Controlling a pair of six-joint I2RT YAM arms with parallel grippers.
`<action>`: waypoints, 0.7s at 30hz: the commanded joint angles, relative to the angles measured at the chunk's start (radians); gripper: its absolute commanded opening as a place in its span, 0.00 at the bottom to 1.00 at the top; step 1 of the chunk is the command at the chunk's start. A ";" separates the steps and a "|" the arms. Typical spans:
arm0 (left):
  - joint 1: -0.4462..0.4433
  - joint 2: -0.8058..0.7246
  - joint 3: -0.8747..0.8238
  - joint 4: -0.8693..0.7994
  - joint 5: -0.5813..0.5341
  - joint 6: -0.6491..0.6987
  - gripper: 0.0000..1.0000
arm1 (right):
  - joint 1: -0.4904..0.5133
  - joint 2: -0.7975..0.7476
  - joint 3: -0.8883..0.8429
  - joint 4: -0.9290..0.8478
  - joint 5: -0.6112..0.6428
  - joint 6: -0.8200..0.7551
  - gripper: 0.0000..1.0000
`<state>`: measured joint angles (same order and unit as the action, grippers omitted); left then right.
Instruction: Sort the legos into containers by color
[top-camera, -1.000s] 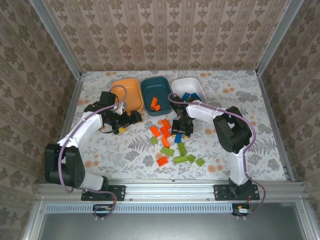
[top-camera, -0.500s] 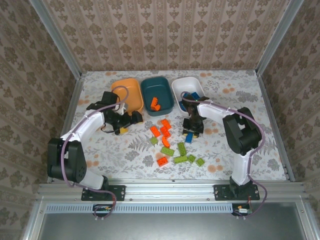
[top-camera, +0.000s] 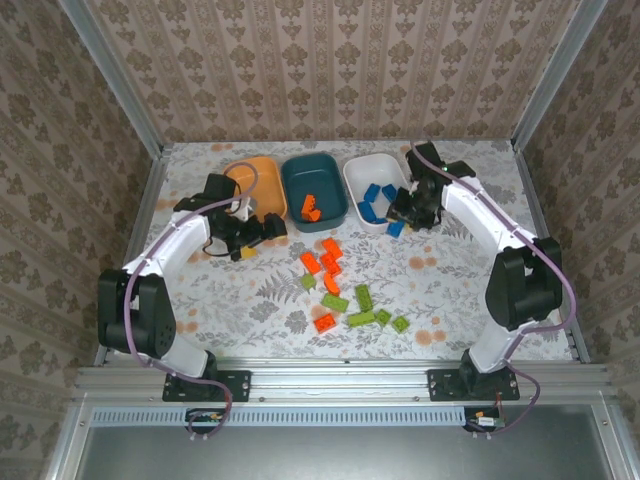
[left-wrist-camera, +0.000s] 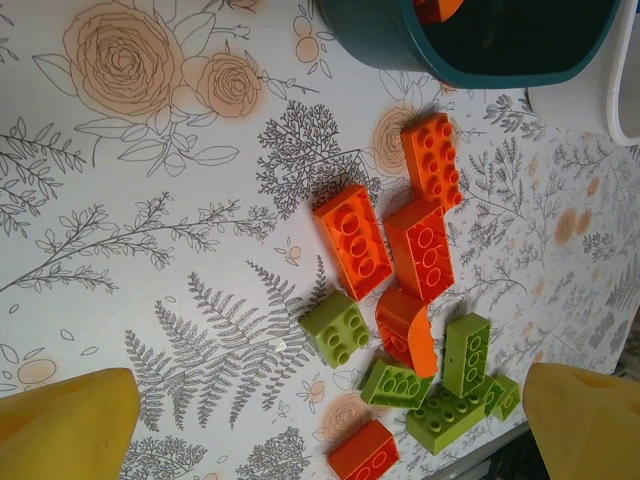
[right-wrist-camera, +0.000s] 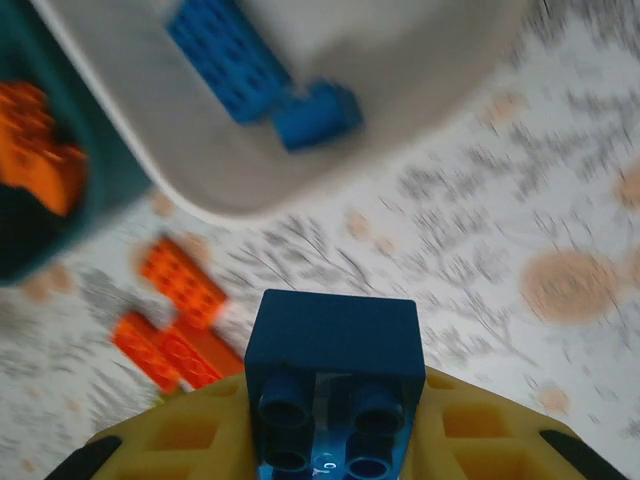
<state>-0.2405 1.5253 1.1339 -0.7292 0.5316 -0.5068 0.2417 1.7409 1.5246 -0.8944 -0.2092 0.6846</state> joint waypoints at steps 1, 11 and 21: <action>0.004 0.001 0.037 -0.056 -0.015 0.037 1.00 | -0.010 0.115 0.123 -0.001 -0.068 0.000 0.31; 0.006 -0.076 -0.022 -0.072 -0.053 0.032 1.00 | -0.021 0.424 0.433 -0.059 -0.061 -0.052 0.31; 0.009 -0.105 -0.051 -0.067 -0.063 0.015 1.00 | -0.035 0.511 0.520 -0.089 -0.056 -0.069 0.49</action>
<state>-0.2401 1.4441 1.0969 -0.7780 0.4801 -0.4934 0.2115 2.2341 1.9999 -0.9318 -0.2562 0.6319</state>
